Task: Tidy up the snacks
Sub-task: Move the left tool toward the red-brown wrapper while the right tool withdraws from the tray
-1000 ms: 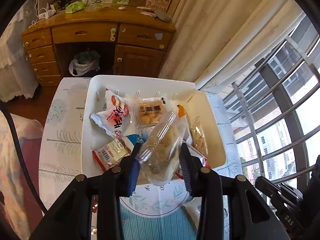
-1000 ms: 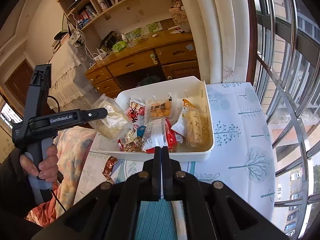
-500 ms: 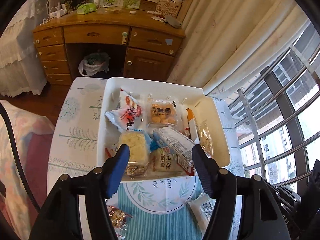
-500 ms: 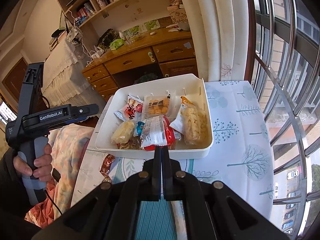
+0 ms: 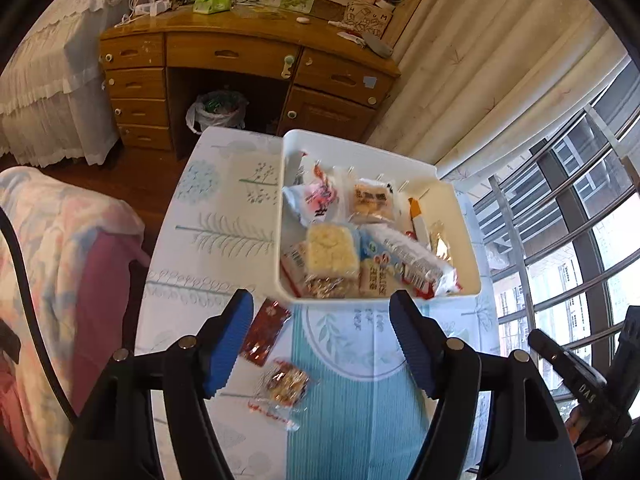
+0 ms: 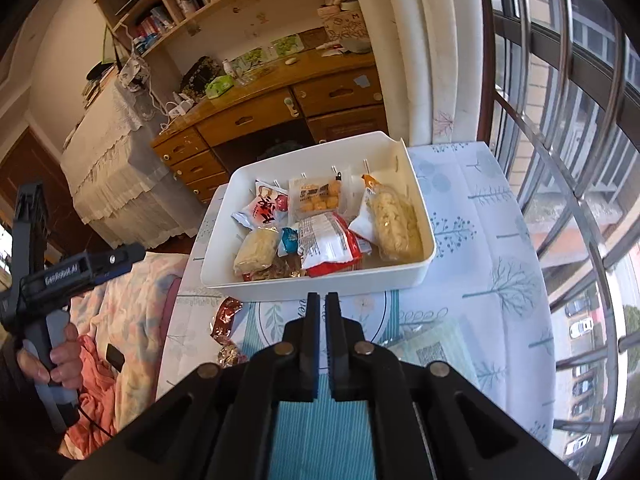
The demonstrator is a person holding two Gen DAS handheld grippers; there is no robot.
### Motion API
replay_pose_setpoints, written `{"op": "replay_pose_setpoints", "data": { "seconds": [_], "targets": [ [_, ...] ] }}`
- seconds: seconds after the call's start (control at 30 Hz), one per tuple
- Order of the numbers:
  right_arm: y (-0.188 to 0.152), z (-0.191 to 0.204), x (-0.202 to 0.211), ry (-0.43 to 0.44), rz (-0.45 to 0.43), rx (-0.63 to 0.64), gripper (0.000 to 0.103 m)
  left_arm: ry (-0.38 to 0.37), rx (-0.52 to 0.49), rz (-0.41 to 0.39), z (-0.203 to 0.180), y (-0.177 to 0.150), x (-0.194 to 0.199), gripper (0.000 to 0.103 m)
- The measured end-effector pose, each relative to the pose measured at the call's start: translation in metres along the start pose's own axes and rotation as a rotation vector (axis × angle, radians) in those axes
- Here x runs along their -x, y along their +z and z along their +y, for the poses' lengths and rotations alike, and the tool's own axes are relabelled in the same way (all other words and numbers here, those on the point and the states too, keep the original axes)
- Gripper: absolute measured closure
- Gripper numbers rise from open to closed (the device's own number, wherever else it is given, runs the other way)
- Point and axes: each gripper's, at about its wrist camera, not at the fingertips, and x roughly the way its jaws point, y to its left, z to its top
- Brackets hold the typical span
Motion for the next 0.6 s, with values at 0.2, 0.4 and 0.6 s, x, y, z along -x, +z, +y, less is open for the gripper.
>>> {"op": "replay_pose_setpoints", "data": {
  "seconds": [0.2, 0.4, 0.6],
  "targets": [
    [-0.012, 0.003, 0.005, -0.005, 0.009, -0.076, 0.076, 0.002, 0.012, 0.052, 0.025, -0.023, 0.004, 0.027],
    [-0.023, -0.002, -0.002, -0.016, 0.056, -0.180, 0.062, 0.021, 0.008, 0.123, 0.045, -0.040, -0.007, 0.022],
    [-0.037, -0.013, -0.014, -0.032, 0.130, -0.300, 0.050, 0.028, -0.035, 0.194, 0.051, -0.048, -0.028, 0.018]
  ]
}}
